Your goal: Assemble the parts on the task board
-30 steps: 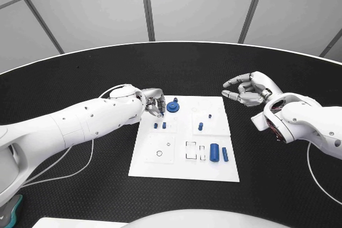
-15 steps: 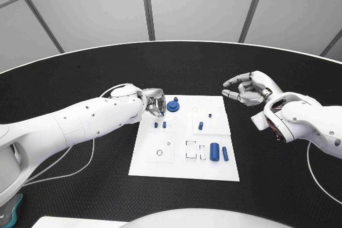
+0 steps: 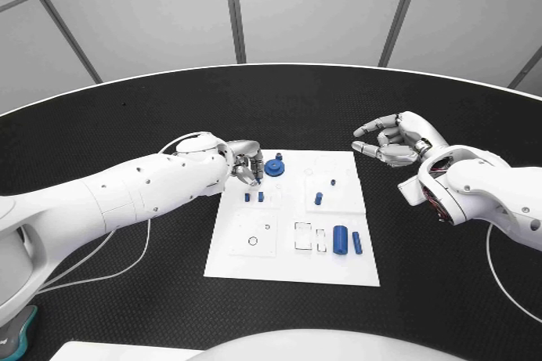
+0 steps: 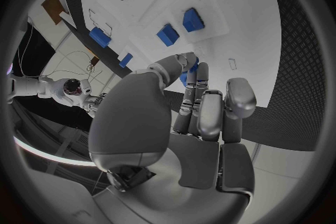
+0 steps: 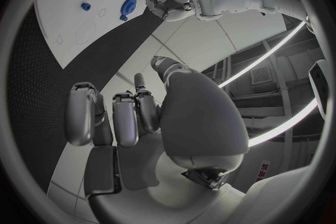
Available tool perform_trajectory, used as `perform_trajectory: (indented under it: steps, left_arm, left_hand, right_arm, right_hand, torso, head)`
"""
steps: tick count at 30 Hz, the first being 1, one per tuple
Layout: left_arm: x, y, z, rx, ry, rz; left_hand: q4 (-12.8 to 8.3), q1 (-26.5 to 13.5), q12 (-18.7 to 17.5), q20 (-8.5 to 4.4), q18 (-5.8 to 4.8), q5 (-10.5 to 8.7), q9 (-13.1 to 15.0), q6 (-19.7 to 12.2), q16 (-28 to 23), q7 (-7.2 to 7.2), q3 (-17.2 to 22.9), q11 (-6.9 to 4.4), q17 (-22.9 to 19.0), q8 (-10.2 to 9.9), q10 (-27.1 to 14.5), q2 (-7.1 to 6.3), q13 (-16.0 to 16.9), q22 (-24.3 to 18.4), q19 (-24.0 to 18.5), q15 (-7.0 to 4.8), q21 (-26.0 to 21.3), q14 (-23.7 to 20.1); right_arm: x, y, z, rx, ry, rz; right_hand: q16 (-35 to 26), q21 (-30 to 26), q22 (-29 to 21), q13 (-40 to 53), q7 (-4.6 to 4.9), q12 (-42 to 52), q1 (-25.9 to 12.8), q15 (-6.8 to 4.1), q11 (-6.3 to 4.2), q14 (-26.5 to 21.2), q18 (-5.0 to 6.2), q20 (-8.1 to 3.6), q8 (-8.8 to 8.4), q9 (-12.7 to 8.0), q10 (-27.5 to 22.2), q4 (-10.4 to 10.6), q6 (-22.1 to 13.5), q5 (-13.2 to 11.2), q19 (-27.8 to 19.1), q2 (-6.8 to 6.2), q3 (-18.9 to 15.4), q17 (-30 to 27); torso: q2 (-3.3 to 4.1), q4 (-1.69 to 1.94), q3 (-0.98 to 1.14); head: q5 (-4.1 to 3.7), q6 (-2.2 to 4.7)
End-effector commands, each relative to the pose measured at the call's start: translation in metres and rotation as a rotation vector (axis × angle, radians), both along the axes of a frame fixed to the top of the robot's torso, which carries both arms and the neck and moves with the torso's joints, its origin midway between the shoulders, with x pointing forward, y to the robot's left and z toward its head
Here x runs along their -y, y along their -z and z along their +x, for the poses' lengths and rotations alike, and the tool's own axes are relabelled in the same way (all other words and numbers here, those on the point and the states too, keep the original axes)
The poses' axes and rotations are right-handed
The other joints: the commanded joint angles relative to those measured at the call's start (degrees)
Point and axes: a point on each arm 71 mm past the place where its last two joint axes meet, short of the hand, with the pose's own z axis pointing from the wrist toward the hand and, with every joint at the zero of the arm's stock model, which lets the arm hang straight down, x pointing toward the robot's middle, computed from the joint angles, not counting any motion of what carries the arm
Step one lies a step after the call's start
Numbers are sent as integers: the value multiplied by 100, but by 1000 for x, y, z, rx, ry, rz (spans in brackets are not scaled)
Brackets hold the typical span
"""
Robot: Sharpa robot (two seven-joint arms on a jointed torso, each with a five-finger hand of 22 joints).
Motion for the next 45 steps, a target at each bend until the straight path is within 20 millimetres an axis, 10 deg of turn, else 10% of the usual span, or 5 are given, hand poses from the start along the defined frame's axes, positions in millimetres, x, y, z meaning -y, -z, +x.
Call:
perform_trajectory:
  steps: [1, 45]
  left_arm:
    - [0, 0, 0, -1, 2, 0]
    - [-2, 2, 1, -16, -6, 12]
  left_hand:
    - [-2, 1, -18, -10, -80, -20, 1, 41, -35, -4, -33, -14, -12, 19, 10, 46, 12, -3, -46, -14, -31, -14]
    - [15, -94, -412, 47, -34, -11, -47, -328, 23, 103, -144, 102, 188, -362, -100, -28, -70, -249, -209, 86, -183, -10]
  right_arm:
    - [0, 0, 0, 0, 0, 0]
    - [0, 0, 0, 1, 1, 0]
  right_hand:
    - [-6, -9, 316, 540, -7, 21, -1, -43, 12, 329, 43, -43, 29, -8, 41, -7, -15, 38, 38, -25, 38, 363]
    - [-12, -25, 309, 535, -6, 18, -7, -44, 12, 329, 45, -44, 37, -16, 38, -20, -21, 37, 37, -28, 63, 359]
  torso:
    - [-4, 1, -2]
    - [0, 2, -4]
  head:
    - [5, -4]
    - [-8, -23]
